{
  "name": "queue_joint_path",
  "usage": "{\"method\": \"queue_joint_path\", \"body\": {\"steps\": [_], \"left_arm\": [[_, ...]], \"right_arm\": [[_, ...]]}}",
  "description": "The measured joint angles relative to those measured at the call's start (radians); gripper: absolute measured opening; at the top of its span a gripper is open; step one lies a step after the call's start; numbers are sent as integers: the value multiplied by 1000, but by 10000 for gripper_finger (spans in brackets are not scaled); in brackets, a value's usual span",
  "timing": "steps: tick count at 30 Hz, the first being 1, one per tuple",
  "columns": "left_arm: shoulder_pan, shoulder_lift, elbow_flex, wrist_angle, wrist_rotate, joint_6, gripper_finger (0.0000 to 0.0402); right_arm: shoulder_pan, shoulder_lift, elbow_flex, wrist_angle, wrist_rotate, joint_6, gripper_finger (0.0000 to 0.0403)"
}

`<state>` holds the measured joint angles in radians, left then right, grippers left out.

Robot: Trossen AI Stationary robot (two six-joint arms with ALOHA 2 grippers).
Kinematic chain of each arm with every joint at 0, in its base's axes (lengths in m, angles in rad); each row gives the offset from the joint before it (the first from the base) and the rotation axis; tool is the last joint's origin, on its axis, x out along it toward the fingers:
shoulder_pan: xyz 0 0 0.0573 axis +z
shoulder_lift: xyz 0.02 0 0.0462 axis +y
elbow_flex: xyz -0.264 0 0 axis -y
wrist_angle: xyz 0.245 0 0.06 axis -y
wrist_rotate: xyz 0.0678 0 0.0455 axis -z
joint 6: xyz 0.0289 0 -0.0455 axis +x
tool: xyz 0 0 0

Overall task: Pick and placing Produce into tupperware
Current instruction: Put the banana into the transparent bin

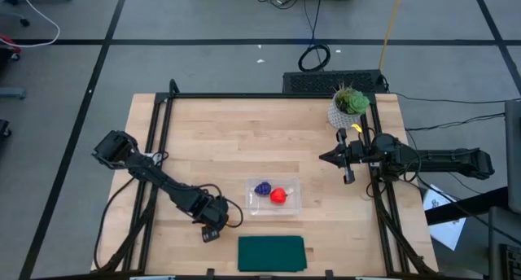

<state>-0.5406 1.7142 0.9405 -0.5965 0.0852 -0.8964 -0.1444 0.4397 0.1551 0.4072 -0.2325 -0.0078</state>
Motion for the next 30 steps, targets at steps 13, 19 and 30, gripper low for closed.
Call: {"method": "queue_joint_path", "body": {"steps": [13,19,30], "left_arm": [[12,-27,-3,0,54,58,177],[21,-39,-1,-5,72,84,166],[34,-67,69,-65,68,160,164]], "right_arm": [[0,0,0,0,0,0,0],[0,0,0,0,0,0,0],[0,0,0,1,0,-4,0]]}}
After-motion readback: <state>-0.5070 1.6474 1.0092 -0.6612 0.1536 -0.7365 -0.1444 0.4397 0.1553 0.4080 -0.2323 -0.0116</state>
